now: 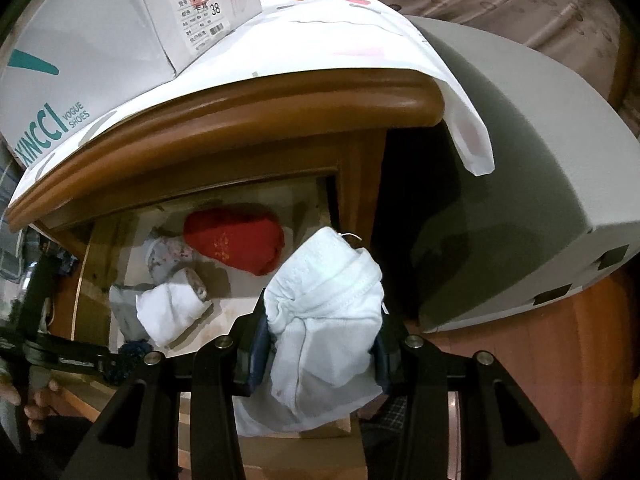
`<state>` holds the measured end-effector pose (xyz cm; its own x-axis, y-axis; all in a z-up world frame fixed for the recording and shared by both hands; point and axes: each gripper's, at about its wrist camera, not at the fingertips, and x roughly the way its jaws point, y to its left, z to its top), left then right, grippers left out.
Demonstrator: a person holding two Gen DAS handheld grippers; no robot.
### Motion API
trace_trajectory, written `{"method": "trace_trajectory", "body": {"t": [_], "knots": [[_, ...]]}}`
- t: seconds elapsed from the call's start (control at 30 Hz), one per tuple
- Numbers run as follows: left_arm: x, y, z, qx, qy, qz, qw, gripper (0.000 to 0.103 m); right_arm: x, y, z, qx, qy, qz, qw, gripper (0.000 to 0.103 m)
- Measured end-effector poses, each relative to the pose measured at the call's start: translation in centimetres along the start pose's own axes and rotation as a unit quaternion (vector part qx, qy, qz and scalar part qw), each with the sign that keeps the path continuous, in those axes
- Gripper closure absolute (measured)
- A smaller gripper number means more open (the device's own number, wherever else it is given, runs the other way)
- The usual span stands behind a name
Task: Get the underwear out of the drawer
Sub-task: 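Lift the dark blue sparkly garment with the left tool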
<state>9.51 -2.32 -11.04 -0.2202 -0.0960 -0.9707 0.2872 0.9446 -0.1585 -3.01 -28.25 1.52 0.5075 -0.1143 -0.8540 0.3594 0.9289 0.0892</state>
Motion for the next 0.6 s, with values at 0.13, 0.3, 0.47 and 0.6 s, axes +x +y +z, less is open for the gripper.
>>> {"method": "trace_trajectory", "body": {"t": [0.13,0.3,0.47,0.6], "knots": [[0.4,0.1,0.4,-0.006,0.02,-0.013,0.9997,0.039,0.1,0.0,-0.1,0.0,0.004,0.005,1.0,0.064],[1.2,0.3,1.0,-0.009,0.057,-0.001,0.9983,0.039,0.2,0.1,0.0,-0.003,0.007,0.012,1.0,0.064],[2.3,0.3,1.4,-0.008,0.096,0.013,0.9953,0.039,0.3,0.3,-0.1,-0.007,0.011,0.018,1.0,0.063],[2.9,-0.2,2.0,0.005,0.113,0.026,0.9933,0.039,0.5,0.4,-0.1,-0.011,0.015,0.022,1.0,0.063]]}}
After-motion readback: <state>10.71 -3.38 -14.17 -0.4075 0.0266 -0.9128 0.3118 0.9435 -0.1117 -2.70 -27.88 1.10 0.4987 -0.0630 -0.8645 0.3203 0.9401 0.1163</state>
